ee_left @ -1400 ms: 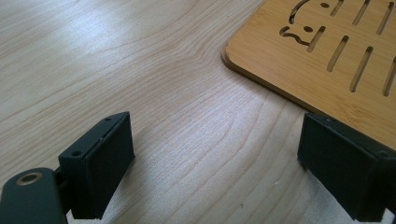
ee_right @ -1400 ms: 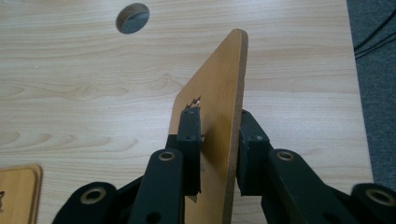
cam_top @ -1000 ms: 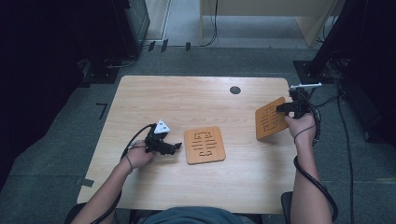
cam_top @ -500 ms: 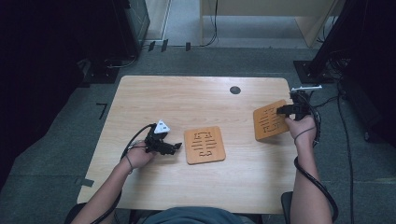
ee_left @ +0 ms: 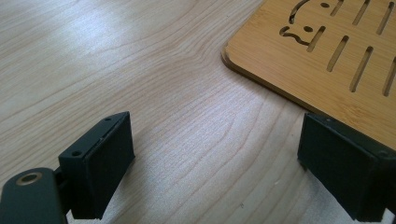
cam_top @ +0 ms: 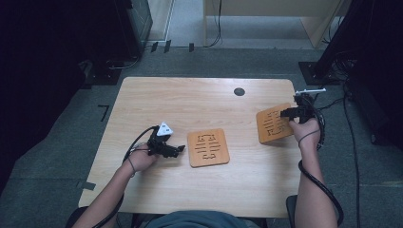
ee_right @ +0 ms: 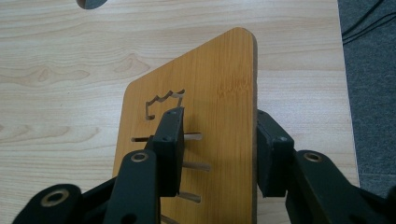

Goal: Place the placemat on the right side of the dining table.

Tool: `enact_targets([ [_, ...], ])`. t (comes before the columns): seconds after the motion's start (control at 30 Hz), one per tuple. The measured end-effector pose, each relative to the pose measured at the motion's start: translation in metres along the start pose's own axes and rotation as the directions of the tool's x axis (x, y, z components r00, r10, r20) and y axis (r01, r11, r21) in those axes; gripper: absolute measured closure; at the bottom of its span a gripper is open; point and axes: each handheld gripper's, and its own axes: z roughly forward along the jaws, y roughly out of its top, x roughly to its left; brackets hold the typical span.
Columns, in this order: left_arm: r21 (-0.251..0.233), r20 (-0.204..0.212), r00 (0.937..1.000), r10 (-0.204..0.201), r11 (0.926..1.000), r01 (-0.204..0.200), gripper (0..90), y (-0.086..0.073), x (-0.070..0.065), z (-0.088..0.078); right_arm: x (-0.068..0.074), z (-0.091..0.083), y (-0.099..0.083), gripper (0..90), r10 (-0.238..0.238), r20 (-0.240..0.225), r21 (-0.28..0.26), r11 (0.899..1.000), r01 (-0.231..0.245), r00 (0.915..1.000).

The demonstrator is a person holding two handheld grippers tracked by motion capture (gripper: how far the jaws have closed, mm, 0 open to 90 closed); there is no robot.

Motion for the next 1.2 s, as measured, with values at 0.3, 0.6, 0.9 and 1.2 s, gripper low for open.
enact_targets([
  [0.3, 0.000, 0.000, 1.0000, 0.000, 1.0000, 0.000, 9.7, 0.000, 0.000, 0.000, 0.000, 0.006, -0.001, 56.8, 0.009, -0.006, 0.005, 1.000, -0.009, 0.9999],
  [0.6, 0.000, 0.000, 1.0000, 0.000, 1.0000, 0.000, 9.7, 0.000, 0.000, 0.000, 0.000, 0.014, -0.003, 53.7, 0.006, -0.016, 0.003, 1.000, -0.006, 0.9999],
  [0.9, 0.000, 0.000, 1.0000, 0.001, 1.0000, -0.001, 9.7, 0.000, 0.000, 0.000, -0.004, 0.022, -0.005, 49.2, 0.017, -0.023, 0.004, 1.000, -0.017, 0.9996],
  [1.2, 0.001, 0.000, 1.0000, 0.002, 1.0000, -0.002, 9.7, 0.000, 0.000, 0.000, -0.006, 0.030, -0.007, 46.2, 0.016, -0.022, 0.007, 1.000, -0.016, 0.9996],
])
